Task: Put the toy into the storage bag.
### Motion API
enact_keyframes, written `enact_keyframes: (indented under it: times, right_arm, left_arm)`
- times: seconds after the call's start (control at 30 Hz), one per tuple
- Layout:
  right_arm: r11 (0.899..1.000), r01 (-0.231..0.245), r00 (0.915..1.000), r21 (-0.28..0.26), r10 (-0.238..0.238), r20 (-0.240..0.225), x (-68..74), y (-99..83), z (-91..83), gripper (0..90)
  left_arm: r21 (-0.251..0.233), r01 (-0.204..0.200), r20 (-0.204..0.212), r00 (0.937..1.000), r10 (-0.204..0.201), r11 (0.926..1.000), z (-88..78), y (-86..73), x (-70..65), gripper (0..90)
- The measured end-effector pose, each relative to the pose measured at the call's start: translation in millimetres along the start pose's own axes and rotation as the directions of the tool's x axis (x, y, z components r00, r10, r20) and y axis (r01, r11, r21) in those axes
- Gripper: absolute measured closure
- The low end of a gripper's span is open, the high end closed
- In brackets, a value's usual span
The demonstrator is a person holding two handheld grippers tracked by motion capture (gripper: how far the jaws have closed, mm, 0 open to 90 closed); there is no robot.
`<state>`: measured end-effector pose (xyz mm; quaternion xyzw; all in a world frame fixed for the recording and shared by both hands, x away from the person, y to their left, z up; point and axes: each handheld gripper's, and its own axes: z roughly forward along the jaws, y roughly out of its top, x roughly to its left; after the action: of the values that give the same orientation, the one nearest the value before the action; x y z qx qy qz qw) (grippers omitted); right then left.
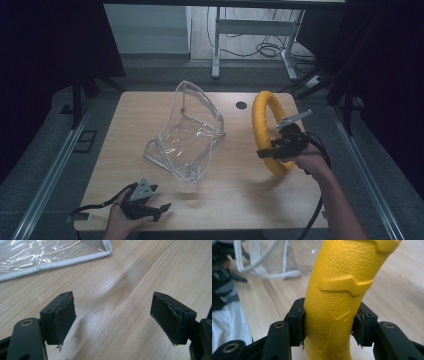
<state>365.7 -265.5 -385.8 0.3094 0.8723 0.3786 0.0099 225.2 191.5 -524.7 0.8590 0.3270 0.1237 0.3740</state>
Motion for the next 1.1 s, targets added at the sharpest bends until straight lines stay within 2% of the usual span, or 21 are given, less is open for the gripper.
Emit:
enact_keyframes:
  times: [0.1, 0.23, 0.33, 0.4, 0.57, 0.7, 0.87, 1.0, 1.1]
  right_arm:
    - [0.998, -0.005, 0.9999, -0.058, 0.004, -0.014, 0.3, 2.1, -6.7, 51.1]
    - [0.994, -0.01, 0.9996, -0.109, 0.007, -0.027, 2.2, 4.2, -11.9, 51.0]
    - [0.984, -0.016, 0.9992, -0.177, 0.009, -0.038, 5.8, 5.6, -16.1, 51.0]
    - [0.982, -0.012, 0.9991, -0.19, 0.005, -0.041, 7.2, 6.0, -16.6, 51.0]
    - [0.966, -0.003, 0.9984, -0.257, -0.011, -0.055, 15.8, 10.2, -16.8, 50.8]
    - [0.945, -0.006, 0.9975, -0.326, -0.017, -0.068, 21.6, 13.0, -17.2, 50.8]
    - [0.91, -0.02, 0.9969, -0.414, -0.013, -0.078, 27.5, 14.7, -15.7, 50.7]
    - [0.886, -0.029, 0.9968, -0.462, -0.009, -0.08, 33.7, 18.2, -13.2, 50.6]
    - [0.873, -0.032, 0.9972, -0.487, -0.005, -0.075, 37.3, 21.2, -11.6, 50.6]
  left_arm:
    - [-0.001, 0.001, 0.0, 1.0, -0.001, 1.0, 0.0, 0.1, 0.0, 19.9]
    - [-0.002, 0.002, 0.0, 1.0, -0.002, 1.0, 0.0, 0.1, 0.1, 19.9]
    - [-0.001, 0.002, -0.001, 1.0, -0.002, 1.0, 0.0, 0.1, 0.2, 19.9]
    - [-0.004, 0.003, 0.001, 1.0, -0.003, 1.0, 0.2, 0.1, 0.2, 19.9]
    - [-0.005, 0.006, 0.003, 1.0, -0.006, 1.0, 0.9, 0.1, 0.0, 19.9]
    - [-0.005, 0.006, 0.002, 1.0, -0.006, 1.0, 0.5, 0.2, 0.1, 19.9]
    - [-0.001, 0.003, 0.006, 1.0, -0.003, 1.0, 1.3, 0.0, 0.0, 19.9]
    - [0.001, 0.003, 0.005, 1.0, -0.003, 1.0, 1.5, 0.0, 0.0, 19.9]
    - [0.005, 0.001, 0.006, 1.0, -0.001, 1.0, 1.5, 0.0, -0.2, 19.9]
